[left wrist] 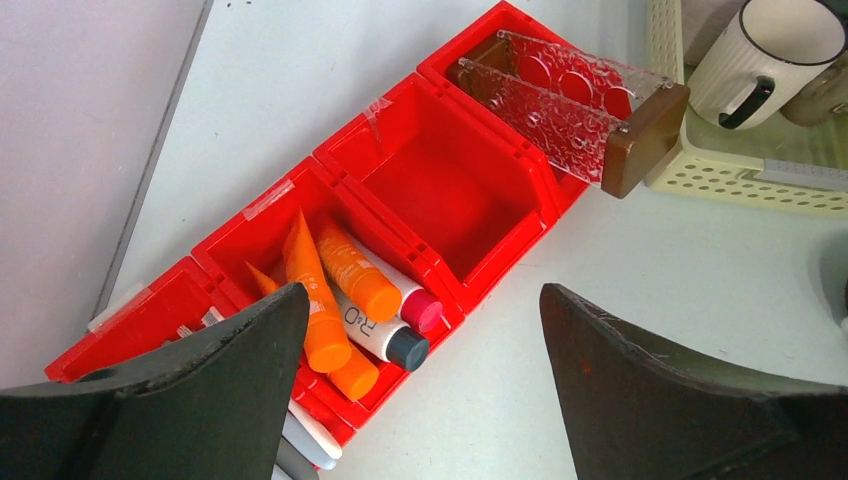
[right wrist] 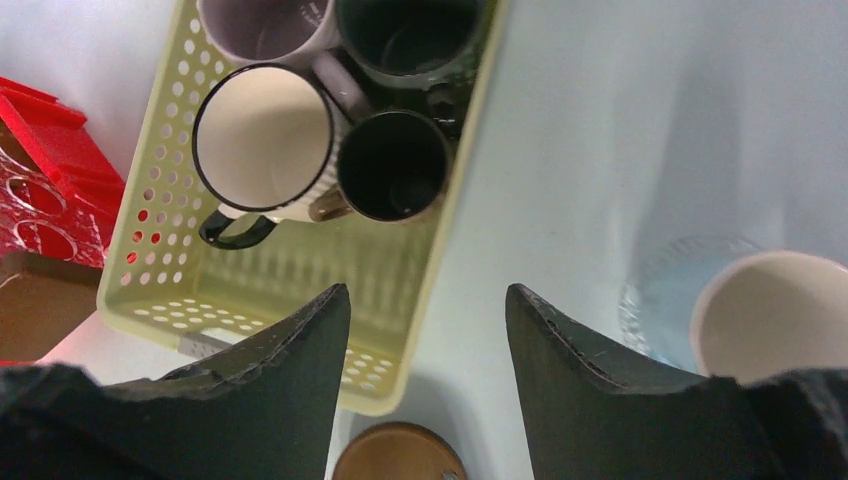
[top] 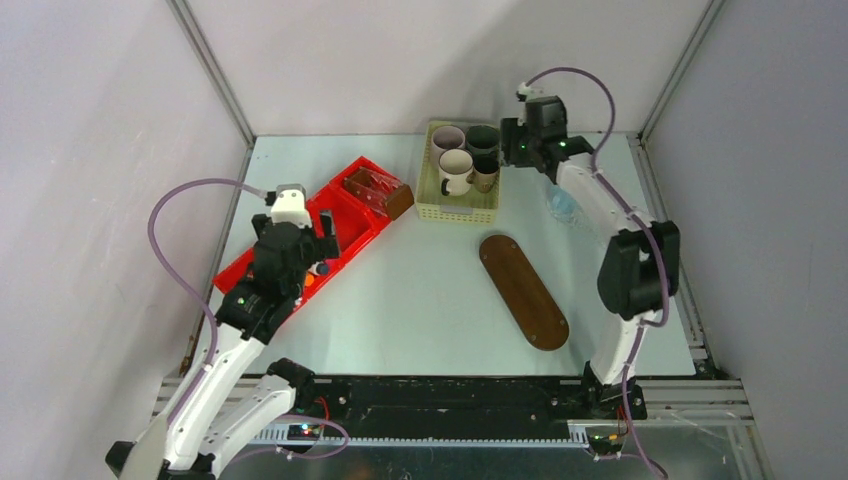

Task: Prepare toiletry sets of a toothbrush and toothpaste on the tray
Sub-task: Pick up the cup from the storage box.

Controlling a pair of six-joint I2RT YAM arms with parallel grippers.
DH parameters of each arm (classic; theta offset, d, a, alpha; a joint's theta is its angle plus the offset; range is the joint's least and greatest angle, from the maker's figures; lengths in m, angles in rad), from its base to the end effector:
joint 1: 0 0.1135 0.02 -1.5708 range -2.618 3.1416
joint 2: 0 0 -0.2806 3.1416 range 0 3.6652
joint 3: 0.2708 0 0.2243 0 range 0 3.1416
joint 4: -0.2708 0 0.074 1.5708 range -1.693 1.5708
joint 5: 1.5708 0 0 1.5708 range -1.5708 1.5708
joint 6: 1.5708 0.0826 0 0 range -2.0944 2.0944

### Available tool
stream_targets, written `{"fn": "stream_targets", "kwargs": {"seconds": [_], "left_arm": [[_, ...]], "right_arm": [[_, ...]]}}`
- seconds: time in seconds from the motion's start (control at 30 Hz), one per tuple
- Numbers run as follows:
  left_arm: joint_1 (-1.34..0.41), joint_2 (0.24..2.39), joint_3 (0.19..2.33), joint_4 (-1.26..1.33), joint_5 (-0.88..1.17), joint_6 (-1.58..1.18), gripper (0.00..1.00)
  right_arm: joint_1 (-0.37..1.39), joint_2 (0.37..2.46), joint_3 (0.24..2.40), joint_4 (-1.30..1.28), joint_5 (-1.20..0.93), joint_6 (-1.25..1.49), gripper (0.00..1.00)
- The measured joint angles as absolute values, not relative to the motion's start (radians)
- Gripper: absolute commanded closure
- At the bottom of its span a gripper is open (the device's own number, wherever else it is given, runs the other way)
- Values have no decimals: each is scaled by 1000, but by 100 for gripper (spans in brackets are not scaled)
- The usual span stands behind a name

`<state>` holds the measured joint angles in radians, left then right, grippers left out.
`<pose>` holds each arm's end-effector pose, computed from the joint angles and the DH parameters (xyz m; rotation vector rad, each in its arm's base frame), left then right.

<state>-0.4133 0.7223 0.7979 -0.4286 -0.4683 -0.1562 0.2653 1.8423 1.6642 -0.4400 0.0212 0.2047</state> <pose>0.1606 -0.0297 0.3241 -0.0683 1.8836 0.0614 0.4310 0.1153 0.3138 -0.0546 2.1984 0.2415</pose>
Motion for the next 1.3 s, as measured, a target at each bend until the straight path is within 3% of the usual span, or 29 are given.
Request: {"fn": "stream_targets", "kwargs": {"seconds": [0.7, 1.1, 1.3], "left_arm": [[-410, 799, 798, -429, -494, -156, 7], [-409, 804, 798, -429, -494, -155, 7], [-409, 804, 798, -429, -494, -155, 7]], "right_arm": [[401, 2301, 2027, -347, 29, 209, 47], [405, 2373, 2056, -318, 18, 208, 88], [412, 2331, 1981, -297, -8, 201, 92]]}}
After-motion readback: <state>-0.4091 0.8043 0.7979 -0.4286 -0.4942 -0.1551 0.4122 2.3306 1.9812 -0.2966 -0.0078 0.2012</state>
